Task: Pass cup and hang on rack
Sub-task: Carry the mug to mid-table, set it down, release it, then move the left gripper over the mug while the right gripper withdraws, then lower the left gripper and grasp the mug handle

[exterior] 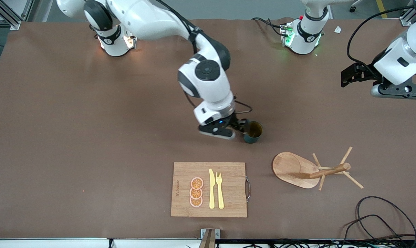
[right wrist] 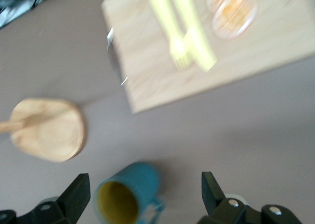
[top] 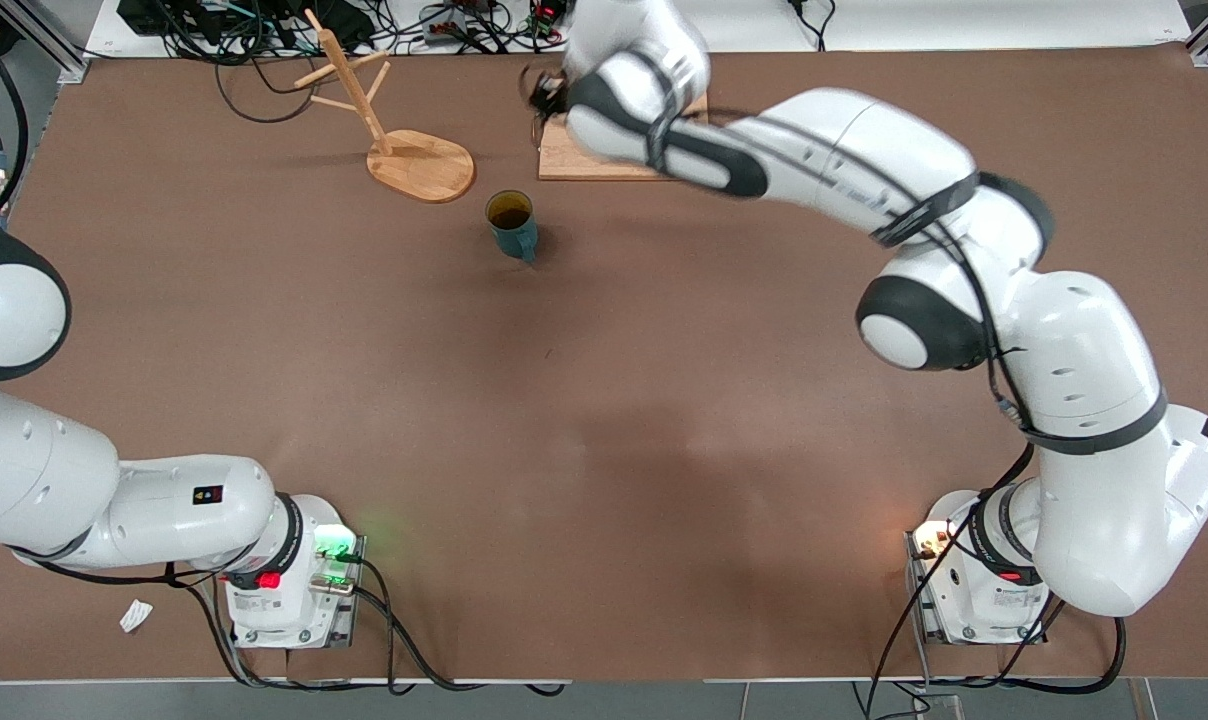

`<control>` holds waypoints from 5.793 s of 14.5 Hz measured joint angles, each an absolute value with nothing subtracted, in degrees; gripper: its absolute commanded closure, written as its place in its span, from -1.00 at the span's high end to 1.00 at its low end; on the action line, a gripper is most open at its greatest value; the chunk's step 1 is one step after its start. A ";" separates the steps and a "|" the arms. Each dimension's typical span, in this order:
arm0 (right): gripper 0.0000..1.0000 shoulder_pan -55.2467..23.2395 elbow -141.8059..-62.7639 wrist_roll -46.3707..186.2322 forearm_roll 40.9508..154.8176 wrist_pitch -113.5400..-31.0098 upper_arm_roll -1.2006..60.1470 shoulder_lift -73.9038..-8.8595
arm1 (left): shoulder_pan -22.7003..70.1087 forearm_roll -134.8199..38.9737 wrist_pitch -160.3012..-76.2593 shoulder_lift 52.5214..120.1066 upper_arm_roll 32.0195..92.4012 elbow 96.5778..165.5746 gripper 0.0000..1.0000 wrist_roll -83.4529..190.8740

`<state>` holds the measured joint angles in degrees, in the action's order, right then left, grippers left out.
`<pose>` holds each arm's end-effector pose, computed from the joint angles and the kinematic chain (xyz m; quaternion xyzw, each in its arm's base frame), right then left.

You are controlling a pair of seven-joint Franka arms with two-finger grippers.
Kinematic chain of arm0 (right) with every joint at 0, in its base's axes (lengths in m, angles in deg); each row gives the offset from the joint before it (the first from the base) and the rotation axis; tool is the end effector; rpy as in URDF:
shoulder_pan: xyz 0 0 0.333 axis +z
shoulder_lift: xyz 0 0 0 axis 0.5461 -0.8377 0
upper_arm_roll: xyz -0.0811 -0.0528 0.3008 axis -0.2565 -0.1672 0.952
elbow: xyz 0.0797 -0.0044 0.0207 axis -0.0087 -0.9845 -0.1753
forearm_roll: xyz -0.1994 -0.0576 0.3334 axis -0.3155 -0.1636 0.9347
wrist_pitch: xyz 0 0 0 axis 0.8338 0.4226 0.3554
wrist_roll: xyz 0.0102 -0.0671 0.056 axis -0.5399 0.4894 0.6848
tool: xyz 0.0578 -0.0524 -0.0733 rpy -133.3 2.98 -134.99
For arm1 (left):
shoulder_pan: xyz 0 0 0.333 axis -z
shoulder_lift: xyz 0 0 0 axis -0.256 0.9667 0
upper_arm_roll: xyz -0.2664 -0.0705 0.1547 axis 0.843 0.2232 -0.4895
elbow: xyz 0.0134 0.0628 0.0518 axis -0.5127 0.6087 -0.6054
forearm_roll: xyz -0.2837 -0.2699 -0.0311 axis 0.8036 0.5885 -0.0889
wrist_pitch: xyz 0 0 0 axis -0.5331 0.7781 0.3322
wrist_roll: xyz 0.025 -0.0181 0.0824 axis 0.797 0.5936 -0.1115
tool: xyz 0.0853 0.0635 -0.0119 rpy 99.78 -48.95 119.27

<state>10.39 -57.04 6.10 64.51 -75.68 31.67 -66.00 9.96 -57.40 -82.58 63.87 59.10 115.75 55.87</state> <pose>0.5955 0.5323 0.4094 -0.9762 0.1577 -0.0893 0.1195 0.5473 -0.0935 0.6291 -0.9972 0.0517 0.0530 0.0037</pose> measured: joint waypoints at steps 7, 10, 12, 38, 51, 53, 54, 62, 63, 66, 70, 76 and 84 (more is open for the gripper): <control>1.00 -12.46 -57.42 29.48 64.40 -62.75 30.82 -58.44 | 11.36 -60.58 -82.64 63.88 65.67 115.61 1.00 48.68; 1.00 -19.55 -57.43 32.73 64.30 -59.64 30.90 -57.23 | 13.64 -64.50 -82.67 63.98 69.33 115.62 1.00 36.69; 1.00 -22.23 -57.59 33.14 63.04 -58.37 30.82 -55.75 | 14.83 -64.65 -83.99 64.55 70.08 115.78 1.00 30.64; 1.00 -36.23 -94.92 62.31 60.42 -52.41 30.95 -15.30 | 31.53 -96.95 -120.16 69.74 80.10 148.38 1.00 -57.00; 1.00 -36.40 -94.80 66.93 60.42 -51.68 31.27 -15.30 | 39.53 -133.27 -108.99 90.65 79.97 149.79 1.00 -78.38; 1.00 -36.40 -94.79 66.94 60.42 -51.68 31.28 -15.30 | 39.53 -138.03 -107.27 92.48 79.88 149.87 0.96 -78.36; 1.00 -36.40 -94.79 66.95 60.42 -51.68 31.28 -15.30 | 39.53 -139.96 -106.64 93.76 79.77 149.81 0.91 -78.54; 1.00 -36.40 -94.79 66.99 60.42 -51.66 31.28 -15.30 | 39.50 -145.96 -104.44 98.24 78.90 149.36 0.66 -84.13; 1.00 -36.40 -94.78 66.99 60.42 -51.66 31.28 -15.30 | 39.48 -148.06 -104.42 98.48 78.22 149.33 0.66 -84.22; 1.00 -36.40 -94.79 66.99 60.42 -51.62 31.28 -15.30 | 39.39 -151.52 -104.45 101.02 77.01 147.15 0.53 -84.51; 1.00 -36.40 -94.78 66.99 60.42 -51.59 31.27 -15.30 | 39.49 -152.25 -104.42 103.55 77.01 144.69 0.19 -84.50; 1.00 -36.40 -94.78 66.99 60.42 -51.57 31.27 -15.30 | 39.53 -152.26 -104.42 103.79 77.01 144.61 -0.09 -84.50; 1.00 -36.40 -94.78 66.99 60.42 -51.55 31.27 -15.30 | 39.52 -152.26 -104.39 103.91 77.00 144.49 -0.99 -83.62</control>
<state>-36.40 -94.78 66.99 60.42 -51.55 31.27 -15.30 39.52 -152.26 -104.39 103.91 77.00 144.49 -83.62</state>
